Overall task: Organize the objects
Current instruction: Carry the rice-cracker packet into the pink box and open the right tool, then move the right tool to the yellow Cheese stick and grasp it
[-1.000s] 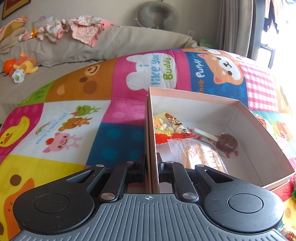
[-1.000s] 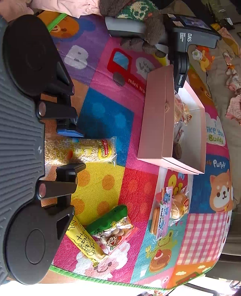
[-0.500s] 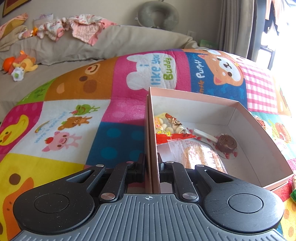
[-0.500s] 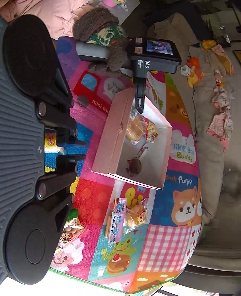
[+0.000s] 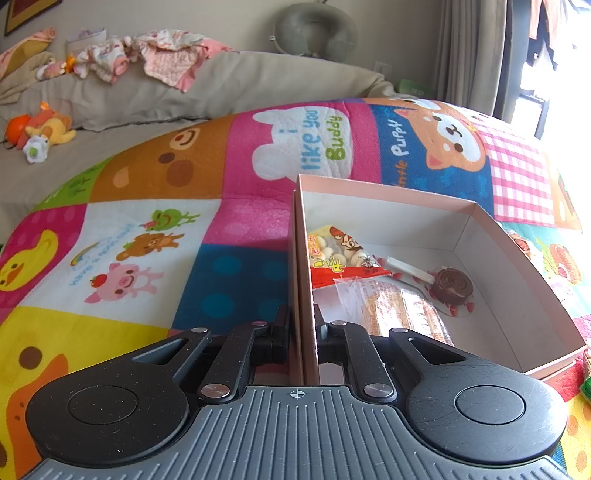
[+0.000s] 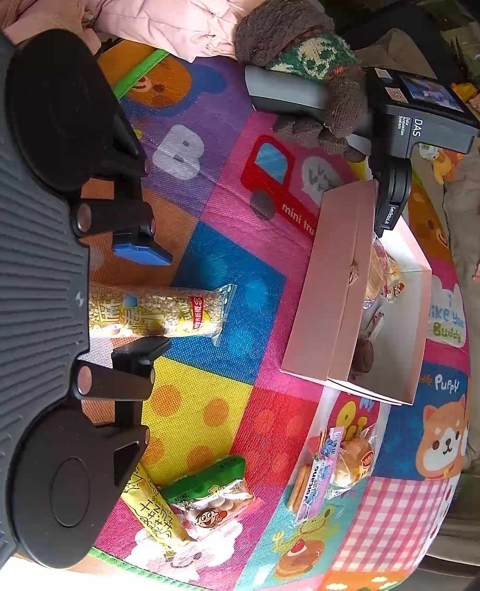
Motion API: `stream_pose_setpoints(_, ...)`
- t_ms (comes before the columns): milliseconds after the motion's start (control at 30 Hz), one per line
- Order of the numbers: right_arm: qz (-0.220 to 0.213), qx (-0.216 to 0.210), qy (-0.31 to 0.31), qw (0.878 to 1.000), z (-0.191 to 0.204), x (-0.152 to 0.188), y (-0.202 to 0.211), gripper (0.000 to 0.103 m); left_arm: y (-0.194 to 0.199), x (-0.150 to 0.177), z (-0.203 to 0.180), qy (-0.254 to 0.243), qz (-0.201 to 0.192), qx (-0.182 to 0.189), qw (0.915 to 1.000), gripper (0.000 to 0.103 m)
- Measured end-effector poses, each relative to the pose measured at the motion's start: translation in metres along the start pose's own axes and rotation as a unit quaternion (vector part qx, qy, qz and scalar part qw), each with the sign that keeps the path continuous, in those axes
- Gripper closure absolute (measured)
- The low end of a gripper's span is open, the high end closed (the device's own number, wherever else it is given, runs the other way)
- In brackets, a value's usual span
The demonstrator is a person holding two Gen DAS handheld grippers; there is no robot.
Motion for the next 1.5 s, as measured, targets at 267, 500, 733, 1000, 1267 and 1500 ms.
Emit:
stream_pose_setpoints(267, -0.013, 0.004, 0.000, 1.000, -0.004, -0.014, 0.012, 0.076, 0.000, 0.000, 0.000, 0.000, 0.000, 0.000, 1.0000, 0.091)
stream_pose_setpoints(500, -0.104, -0.009, -0.043, 0.994, -0.026, -0.094, 0.048, 0.076, 0.001, 0.000, 0.000, 0.000, 0.000, 0.000, 1.0000, 0.091)
stream_pose_setpoints(733, -0.147, 0.010, -0.080, 0.986, -0.043, -0.187, 0.009, 0.076, 0.001, 0.000, 0.000, 0.002, 0.000, 0.001, 1.0000, 0.091)
stream_pose_setpoints(1000, -0.090, -0.023, -0.143, 0.985, -0.047, -0.198, -0.072, 0.074, 0.001, 0.000, -0.001, 0.001, 0.000, 0.000, 1.0000, 0.091)
stream_pose_setpoints(1267, -0.126, 0.004, -0.120, 0.985, -0.056, -0.166, -0.028, 0.046, 0.001, 0.000, 0.000, 0.000, 0.000, 0.000, 1.0000, 0.091)
stream_pose_setpoints(1500, -0.142, 0.124, -0.114, 0.976, -0.103, -0.093, 0.025, 0.038, 0.001, 0.000, 0.000, 0.000, 0.000, 0.000, 1.0000, 0.091)
Point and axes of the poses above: each gripper's, at about its wrist camera, not at the fingertips, and y roughly against the way its jaws point, z to its left, x to its underside, the point moved 8 cm from there along -y, roughly the way its jaws point, and after that the axes turned 2 degrees about y, right-handed, at the moved point
